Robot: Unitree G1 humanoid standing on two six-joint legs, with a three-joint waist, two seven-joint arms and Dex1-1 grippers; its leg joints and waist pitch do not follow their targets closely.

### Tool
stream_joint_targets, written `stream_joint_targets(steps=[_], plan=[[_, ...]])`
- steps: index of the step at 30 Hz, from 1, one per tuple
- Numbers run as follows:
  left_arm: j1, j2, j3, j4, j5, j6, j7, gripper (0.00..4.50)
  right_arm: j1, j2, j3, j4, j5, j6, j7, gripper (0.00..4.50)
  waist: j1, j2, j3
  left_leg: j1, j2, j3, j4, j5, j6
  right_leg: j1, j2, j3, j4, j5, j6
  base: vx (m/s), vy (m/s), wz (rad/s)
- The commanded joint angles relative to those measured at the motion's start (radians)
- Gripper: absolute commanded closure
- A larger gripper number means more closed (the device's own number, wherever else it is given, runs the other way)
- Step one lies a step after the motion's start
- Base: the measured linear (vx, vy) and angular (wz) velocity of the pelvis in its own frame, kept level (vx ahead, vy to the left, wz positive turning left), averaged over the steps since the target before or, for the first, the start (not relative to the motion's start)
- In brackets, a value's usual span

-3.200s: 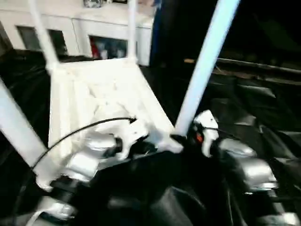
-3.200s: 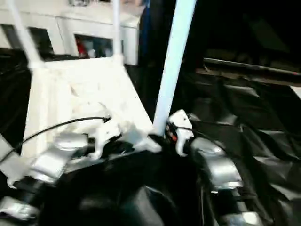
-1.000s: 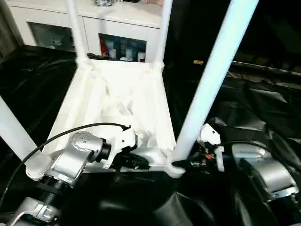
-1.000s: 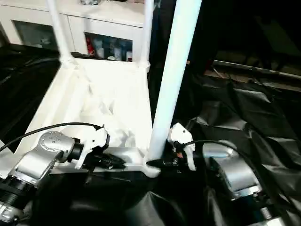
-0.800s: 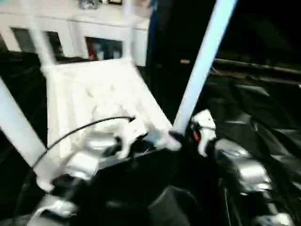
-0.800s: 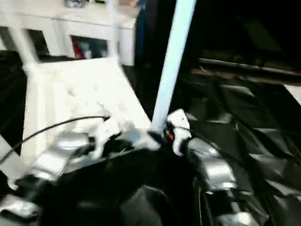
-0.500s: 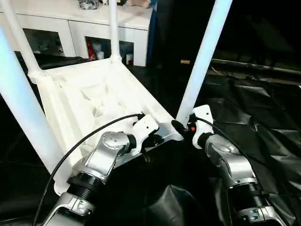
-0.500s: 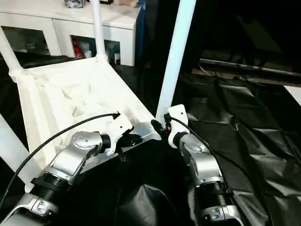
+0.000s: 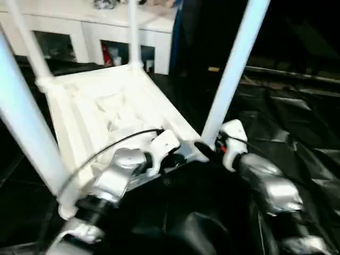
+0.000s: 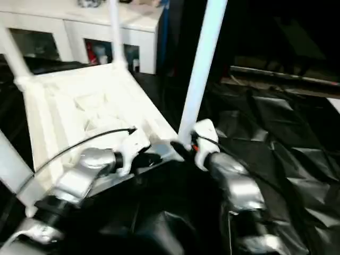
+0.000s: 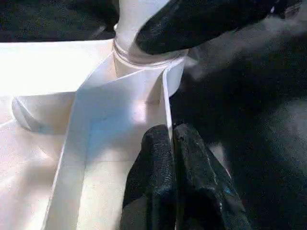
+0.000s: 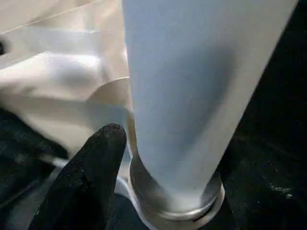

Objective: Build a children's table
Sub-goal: Rotate leg to tighten

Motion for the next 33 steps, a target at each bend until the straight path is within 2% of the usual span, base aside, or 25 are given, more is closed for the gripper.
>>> stream_joint_targets(steps=[1,4,7,9,15,16,18,19,21,23,24,26,28,33], plan=[[0.013,0.017,-0.029,-0.031,-0.059,-0.056,-0.111,4.5,0.02,-0.046,0.073,-0.073,0.043,0.019,0.163,1.48,0.008,0.002,-0.044,0.004,0.063,-0.019,-0.064,-0.227,0.049,0.035,-0.093,0.058,-0.083,-0.265,-0.164,0.0,0.0,0.0],[0.029,0.073,-0.018,-0.076,-0.118,-0.06,-0.234,4.5,0.051,-0.13,0.097,-0.13,0.062,0.026,0.29,1.48,0.016,0.001,-0.044,0.001,0.066,-0.019,-0.064,-0.201,0.063,0.039,-0.094,0.057,-0.076,-0.237,-0.175,0.0,0.0,0.0],[0.038,0.116,-0.028,-0.107,-0.15,-0.022,-0.31,4.5,0.068,-0.17,0.115,-0.157,0.072,0.027,0.356,1.48,0.026,0.004,-0.045,0.009,0.068,-0.017,-0.063,-0.19,0.063,0.033,-0.092,0.057,-0.071,-0.204,-0.194,0.0,0.0,0.0],[0.042,0.152,-0.039,-0.119,-0.157,-0.009,-0.361,4.5,0.076,-0.191,0.132,-0.166,0.064,-0.008,0.388,1.48,0.027,0.003,-0.045,0.006,0.068,-0.017,-0.063,-0.185,0.06,0.037,-0.092,0.057,-0.067,-0.186,-0.205,0.0,0.0,0.0],[0.039,0.184,-0.032,-0.106,-0.173,-0.023,-0.41,4.5,0.091,-0.229,0.167,-0.191,0.076,0.009,0.463,1.48,0.027,0.001,-0.043,0.008,0.067,-0.016,-0.063,-0.203,0.046,0.037,-0.094,0.058,-0.071,-0.22,-0.203,0.0,0.0,0.0],[0.038,0.186,-0.032,-0.108,-0.175,-0.019,-0.416,4.5,0.093,-0.232,0.171,-0.197,0.081,0.017,0.474,1.48,0.028,-0.002,-0.043,0.006,0.066,-0.017,-0.063,-0.195,0.048,0.04,-0.094,0.058,-0.069,-0.216,-0.201,0.0,0.0,0.0],[0.036,0.19,-0.034,-0.112,-0.18,-0.014,-0.421,4.5,0.095,-0.236,0.175,-0.204,0.089,0.026,0.487,1.48,0.029,0.001,-0.044,0.007,0.068,-0.017,-0.062,-0.183,0.051,0.038,-0.094,0.058,-0.067,-0.197,-0.202,0.0,0.0,0.0],[0.036,0.191,-0.035,-0.114,-0.182,-0.012,-0.422,4.5,0.095,-0.238,0.177,-0.206,0.094,0.03,0.494,1.62,0.029,-0.004,-0.044,0.006,0.067,-0.016,-0.062,-0.18,0.053,0.04,-0.093,0.057,-0.067,-0.194,-0.203,0.0,0.0,0.0],[0.035,0.193,-0.038,-0.116,-0.185,-0.009,-0.424,4.5,0.093,-0.241,0.181,-0.205,0.1,0.03,0.5,1.62,0.032,-0.001,-0.045,0.007,0.067,-0.016,-0.061,-0.178,0.051,0.039,-0.095,0.057,-0.066,-0.196,-0.205,0.0,0.0,0.0],[0.035,0.193,-0.039,-0.117,-0.186,-0.009,-0.424,4.5,0.091,-0.241,0.181,-0.204,0.103,0.033,0.503,1.62,0.033,-0.004,-0.045,0.006,0.067,-0.016,-0.06,-0.177,0.049,0.041,-0.095,0.057,-0.065,-0.196,-0.204,0.0,0.0,0.0],[0.035,0.194,-0.04,-0.118,-0.188,-0.008,-0.425,4.5,0.089,-0.242,0.181,-0.205,0.105,0.036,0.507,1.95,0.034,-0.004,-0.045,0.006,0.066,-0.016,-0.06,-0.173,0.05,0.041,-0.095,0.057,-0.065,-0.195,-0.203,0.0,0.0,0.0],[0.035,0.194,-0.041,-0.118,-0.188,-0.008,-0.426,4.5,0.089,-0.242,0.181,-0.206,0.106,0.039,0.509,1.98,0.035,-0.004,-0.045,0.006,0.066,-0.016,-0.059,-0.171,0.049,0.041,-0.095,0.057,-0.065,-0.196,-0.202,0.0,0.0,0.0],[0.037,0.194,-0.041,-0.118,-0.187,-0.008,-0.429,4.5,0.091,-0.244,0.182,-0.21,0.109,0.045,0.515,2.29,0.036,-0.004,-0.045,0.007,0.066,-0.016,-0.059,-0.167,0.05,0.041,-0.095,0.057,-0.064,-0.195,-0.2,0.0,0.0,0.0],[0.039,0.194,-0.04,-0.118,-0.18,-0.01,-0.41,4.5,0.105,-0.233,0.185,-0.213,0.108,0.054,0.502,2.41,0.036,-0.005,-0.047,0.006,0.066,-0.016,-0.057,-0.16,0.051,0.041,-0.094,0.057,-0.062,-0.183,-0.2,0.0,0.0,0.0]])
